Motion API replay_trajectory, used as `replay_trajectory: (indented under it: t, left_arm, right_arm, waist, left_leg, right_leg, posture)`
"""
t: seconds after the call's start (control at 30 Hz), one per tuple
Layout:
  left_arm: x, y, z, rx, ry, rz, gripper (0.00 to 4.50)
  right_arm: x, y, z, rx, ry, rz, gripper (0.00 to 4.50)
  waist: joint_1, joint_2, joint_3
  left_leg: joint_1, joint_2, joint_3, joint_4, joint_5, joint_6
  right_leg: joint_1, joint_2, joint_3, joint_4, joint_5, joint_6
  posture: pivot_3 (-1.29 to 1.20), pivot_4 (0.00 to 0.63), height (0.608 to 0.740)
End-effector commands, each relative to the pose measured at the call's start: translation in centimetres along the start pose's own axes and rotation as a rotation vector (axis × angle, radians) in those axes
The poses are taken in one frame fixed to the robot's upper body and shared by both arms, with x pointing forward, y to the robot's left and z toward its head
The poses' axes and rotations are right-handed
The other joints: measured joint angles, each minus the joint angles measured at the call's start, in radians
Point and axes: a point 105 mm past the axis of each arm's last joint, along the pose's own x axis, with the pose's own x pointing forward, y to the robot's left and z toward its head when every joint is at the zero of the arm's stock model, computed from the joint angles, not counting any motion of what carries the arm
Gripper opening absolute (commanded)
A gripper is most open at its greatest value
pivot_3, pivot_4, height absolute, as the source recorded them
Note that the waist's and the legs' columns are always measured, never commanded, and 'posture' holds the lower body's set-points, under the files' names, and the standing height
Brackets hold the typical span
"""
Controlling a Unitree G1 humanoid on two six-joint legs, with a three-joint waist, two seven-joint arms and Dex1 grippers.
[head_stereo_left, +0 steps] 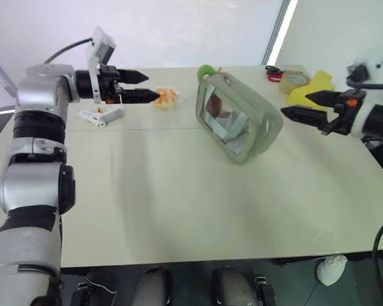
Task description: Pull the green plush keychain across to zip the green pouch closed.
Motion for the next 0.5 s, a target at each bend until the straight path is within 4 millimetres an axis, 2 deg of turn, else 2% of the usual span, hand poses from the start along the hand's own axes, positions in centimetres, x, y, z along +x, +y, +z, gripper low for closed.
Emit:
replay_trajectory:
  t: [0.03,0.1,0.5]
  left_arm:
    - [-0.39,-0.23,1.90,0.116,0.000,-0.011,4.48]
    - [-0.27,0.15,1.91,0.101,-0.007,0.015,4.48]
    - [-0.33,0.44,1.53,0.106,-0.010,0.028,4.48]
  right_arm:
    - [-0.60,1.24,2.11,-0.056,-0.057,0.024,4.50]
    - [-0.65,1.42,2.19,-0.057,-0.057,0.029,4.50]
    - [-0.69,1.72,1.96,-0.063,-0.029,0.036,4.50]
  waist:
    - [0.003,0.000,0.000]
    - [0.003,0.000,0.000]
    - [0.000,0.000,0.000]
  left_leg:
    - [-0.003,0.000,0.000,0.001,0.000,-0.001]
    - [-0.006,0.000,0.000,0.001,0.003,-0.005]
    - [-0.006,-0.001,0.000,0.002,0.000,-0.001]
  right_leg:
    - [-0.002,0.000,0.000,0.000,0.000,0.000]
    - [-0.006,-0.001,0.000,0.003,0.000,0.000]
    - [-0.007,-0.001,0.000,0.004,0.000,0.000]
  posture:
    - [0.00,0.150,0.740]
    - [0.00,0.150,0.740]
    - [0.00,0.150,0.740]
